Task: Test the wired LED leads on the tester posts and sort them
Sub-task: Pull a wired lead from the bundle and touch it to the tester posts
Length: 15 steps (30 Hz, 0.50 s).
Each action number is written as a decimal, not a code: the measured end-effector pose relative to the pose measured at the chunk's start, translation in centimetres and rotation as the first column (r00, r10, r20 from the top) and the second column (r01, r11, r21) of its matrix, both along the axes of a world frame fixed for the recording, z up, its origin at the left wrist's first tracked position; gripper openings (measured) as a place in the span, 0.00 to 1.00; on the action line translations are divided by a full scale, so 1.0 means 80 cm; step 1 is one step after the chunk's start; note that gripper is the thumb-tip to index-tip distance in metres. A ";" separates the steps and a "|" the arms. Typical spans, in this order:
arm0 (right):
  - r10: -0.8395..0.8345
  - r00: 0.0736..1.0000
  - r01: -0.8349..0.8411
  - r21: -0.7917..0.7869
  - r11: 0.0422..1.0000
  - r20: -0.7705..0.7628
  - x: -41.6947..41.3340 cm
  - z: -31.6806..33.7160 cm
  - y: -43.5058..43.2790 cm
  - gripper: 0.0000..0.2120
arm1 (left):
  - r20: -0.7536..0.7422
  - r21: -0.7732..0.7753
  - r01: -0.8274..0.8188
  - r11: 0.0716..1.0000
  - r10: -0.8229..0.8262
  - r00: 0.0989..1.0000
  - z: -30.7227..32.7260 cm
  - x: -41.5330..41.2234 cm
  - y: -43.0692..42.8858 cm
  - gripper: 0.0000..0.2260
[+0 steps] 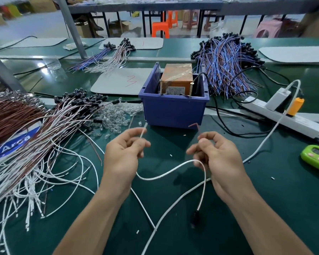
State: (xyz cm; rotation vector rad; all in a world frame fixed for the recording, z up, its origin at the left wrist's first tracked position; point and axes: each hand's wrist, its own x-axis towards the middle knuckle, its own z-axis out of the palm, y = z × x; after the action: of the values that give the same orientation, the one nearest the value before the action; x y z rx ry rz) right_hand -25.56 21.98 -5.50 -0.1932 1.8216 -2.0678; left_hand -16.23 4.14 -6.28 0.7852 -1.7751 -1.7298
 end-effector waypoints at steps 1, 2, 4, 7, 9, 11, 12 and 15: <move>0.002 1.000 -0.002 -0.013 1.000 -0.015 -0.004 0.005 0.003 0.07 | -0.014 0.001 0.002 1.000 -0.002 1.000 0.006 -0.002 -0.005 0.12; 0.008 0.999 -0.008 -0.011 1.000 -0.042 -0.008 0.010 0.005 0.08 | -0.018 -0.013 -0.005 1.000 0.004 1.000 0.014 -0.005 -0.010 0.11; 0.018 0.993 -0.016 0.018 1.000 -0.113 -0.018 0.021 0.006 0.08 | -0.021 -0.087 -0.027 0.996 0.026 0.999 0.032 -0.013 -0.019 0.07; -0.047 0.977 0.052 0.020 0.998 -0.206 -0.032 0.037 0.000 0.11 | -0.044 -0.180 -0.094 0.979 0.087 0.995 0.055 -0.032 -0.029 0.03; -0.117 0.962 0.122 0.004 0.993 -0.245 -0.041 0.043 -0.006 0.11 | -0.057 -0.192 -0.181 0.965 0.173 0.983 0.060 -0.047 -0.032 0.01; -0.164 0.954 0.167 -0.010 0.986 -0.251 -0.047 0.042 -0.011 0.11 | -0.059 -0.227 -0.255 0.940 0.248 0.967 0.057 -0.061 -0.031 0.02; -0.183 0.952 0.184 -0.019 0.983 -0.246 -0.049 0.041 -0.014 0.10 | -0.057 -0.246 -0.277 0.929 0.271 0.961 0.053 -0.067 -0.029 0.02; -0.225 0.943 0.226 -0.025 0.974 -0.245 -0.052 0.034 -0.021 0.07 | -0.063 -0.294 -0.311 0.904 0.306 0.950 0.044 -0.077 -0.024 0.04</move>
State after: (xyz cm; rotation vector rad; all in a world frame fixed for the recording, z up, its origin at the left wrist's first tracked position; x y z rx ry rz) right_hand -29.71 20.28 -2.75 -0.2611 2.0795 -2.2823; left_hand -22.40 2.24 -2.79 0.8608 -1.7392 -1.2211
